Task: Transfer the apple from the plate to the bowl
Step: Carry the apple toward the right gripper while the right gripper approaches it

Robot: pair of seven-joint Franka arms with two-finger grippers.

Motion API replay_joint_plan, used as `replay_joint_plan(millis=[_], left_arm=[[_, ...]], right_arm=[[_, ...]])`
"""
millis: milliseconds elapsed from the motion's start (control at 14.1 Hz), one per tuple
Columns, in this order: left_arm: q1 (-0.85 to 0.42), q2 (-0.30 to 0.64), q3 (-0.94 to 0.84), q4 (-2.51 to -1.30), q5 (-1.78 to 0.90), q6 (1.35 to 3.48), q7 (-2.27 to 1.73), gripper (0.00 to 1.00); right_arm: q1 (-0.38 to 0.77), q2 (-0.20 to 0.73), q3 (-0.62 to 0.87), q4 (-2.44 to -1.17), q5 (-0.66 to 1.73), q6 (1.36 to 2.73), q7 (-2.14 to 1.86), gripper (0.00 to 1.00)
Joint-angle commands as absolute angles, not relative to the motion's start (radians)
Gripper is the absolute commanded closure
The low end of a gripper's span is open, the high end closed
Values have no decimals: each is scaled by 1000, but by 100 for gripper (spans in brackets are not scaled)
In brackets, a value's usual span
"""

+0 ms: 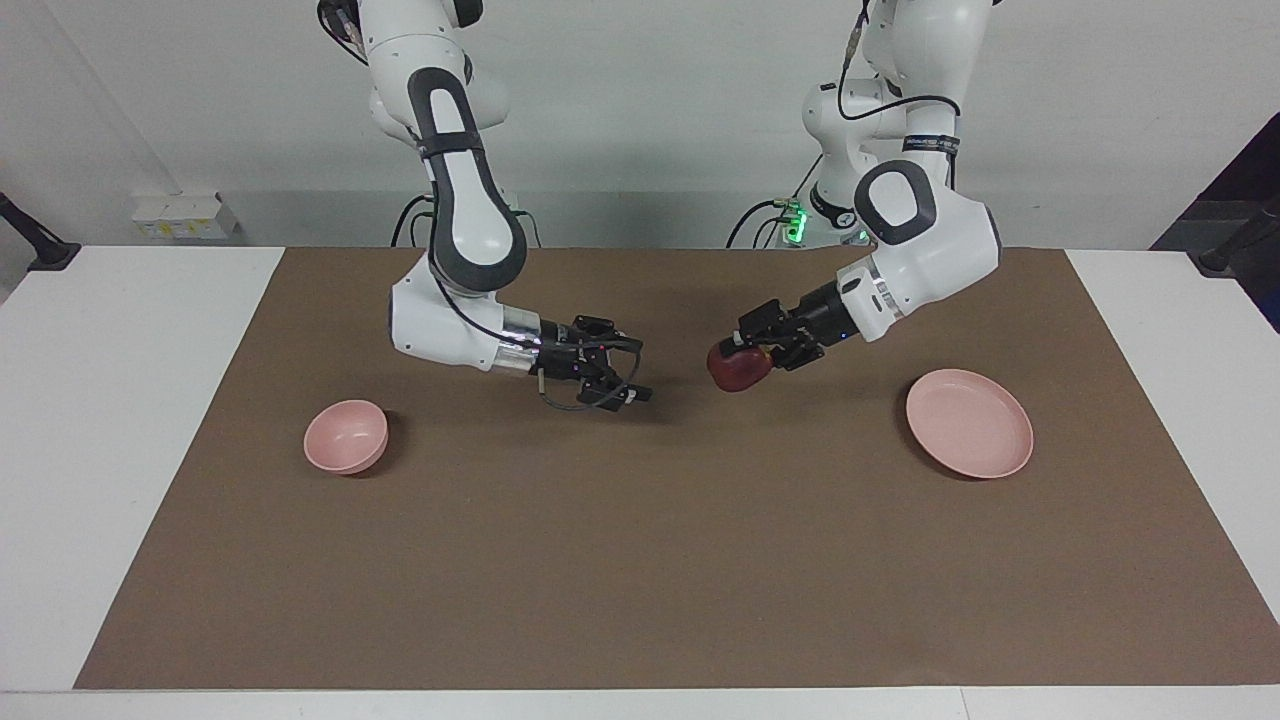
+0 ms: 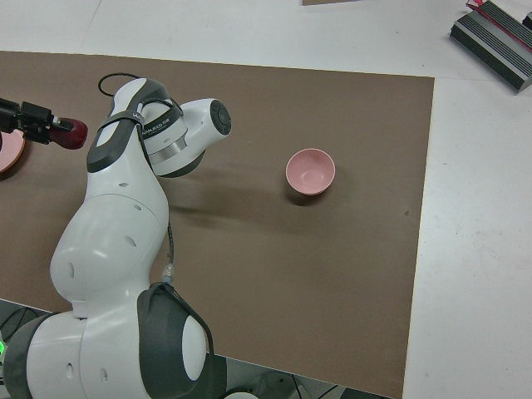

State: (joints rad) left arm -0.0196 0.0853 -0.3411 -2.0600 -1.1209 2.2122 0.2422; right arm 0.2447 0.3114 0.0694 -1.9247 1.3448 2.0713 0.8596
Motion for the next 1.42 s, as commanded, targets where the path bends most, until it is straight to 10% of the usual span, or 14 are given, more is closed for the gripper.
replay_joint_plan(millis=[0,778,849,920,991,1061,1344], left_arm=[[-15,74,-383,-2060,-1192,2259,253,100],[-20,60,-459,-2079,-1207,2321,238,100],[-26,60,-459,-2079,-1207,2322,235,100],[-29,60,-459,-2079,-1207,2321,229,100],[-29,61,-459,-2079,-1206,2324,224,100],[-29,61,-459,-2077,-1206,2322,221,100],[-29,61,-459,-2077,-1203,2321,213,98]], right_arm=[[302,293,72,-1953,1440,2150,844,0],[324,281,72,-1967,1569,2154,830,0],[318,281,72,-1960,1574,2149,827,15],[316,275,72,-1956,1575,2152,828,62],[313,269,72,-1953,1575,2152,839,87],[313,265,71,-1950,1574,2155,854,100],[313,265,71,-1945,1569,2158,876,100]])
